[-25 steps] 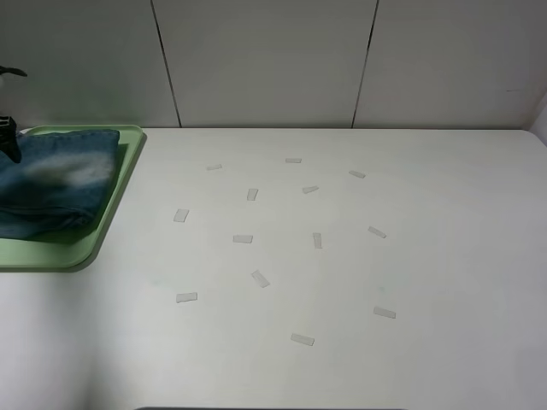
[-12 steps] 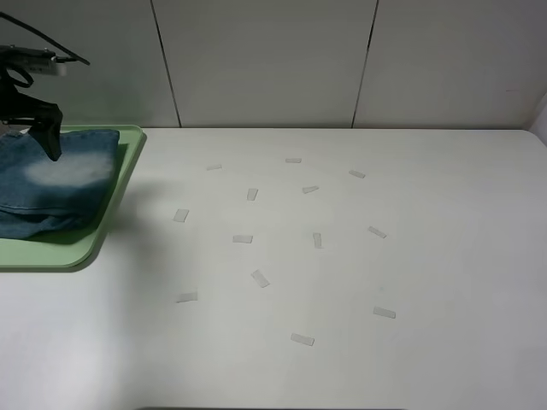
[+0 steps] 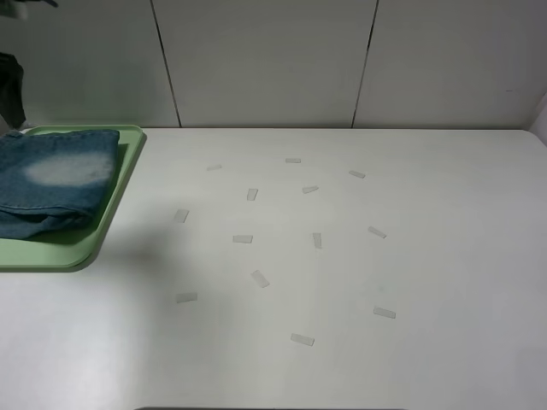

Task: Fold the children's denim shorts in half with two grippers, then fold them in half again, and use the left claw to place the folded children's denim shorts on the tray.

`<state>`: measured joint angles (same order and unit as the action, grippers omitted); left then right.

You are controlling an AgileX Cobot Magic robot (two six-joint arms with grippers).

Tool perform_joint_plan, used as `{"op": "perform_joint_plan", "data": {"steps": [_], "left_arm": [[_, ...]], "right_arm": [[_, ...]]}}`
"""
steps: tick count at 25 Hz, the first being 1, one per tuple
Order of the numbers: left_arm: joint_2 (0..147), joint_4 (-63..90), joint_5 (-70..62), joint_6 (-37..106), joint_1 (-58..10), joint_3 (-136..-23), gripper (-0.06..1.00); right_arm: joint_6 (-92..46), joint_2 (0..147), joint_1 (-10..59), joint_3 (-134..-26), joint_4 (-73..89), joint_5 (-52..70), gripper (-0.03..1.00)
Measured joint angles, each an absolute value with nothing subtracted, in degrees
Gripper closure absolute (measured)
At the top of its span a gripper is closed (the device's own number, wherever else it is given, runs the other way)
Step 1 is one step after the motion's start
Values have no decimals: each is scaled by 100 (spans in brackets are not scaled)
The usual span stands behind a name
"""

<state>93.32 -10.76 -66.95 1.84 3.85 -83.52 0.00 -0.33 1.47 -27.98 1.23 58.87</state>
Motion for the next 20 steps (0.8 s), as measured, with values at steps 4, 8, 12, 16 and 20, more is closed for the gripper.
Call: {"op": "perform_joint_plan", "data": {"steps": [4,8,12,16,20], "left_arm": [[8447,-1076,-6700,184,385,-7670,-2],[7406,-1037,-6700,184,385,-6900,-2],[6689,-875,-6705,184,385,-6333,-2],[5441,-473,-6711,184,385,-5459,-2],[4688,-56,-6715,210,385,-4982,-2]], "right_arm": [[0,-33,147,-2798,123,5887,27],[0,-33,147,-2798,123,5887,27],[0,-33,147,-2798,123,5887,27],[0,-33,147,-2798,123,5887,27],[0,-33,147,-2798,123,5887,27]]}}
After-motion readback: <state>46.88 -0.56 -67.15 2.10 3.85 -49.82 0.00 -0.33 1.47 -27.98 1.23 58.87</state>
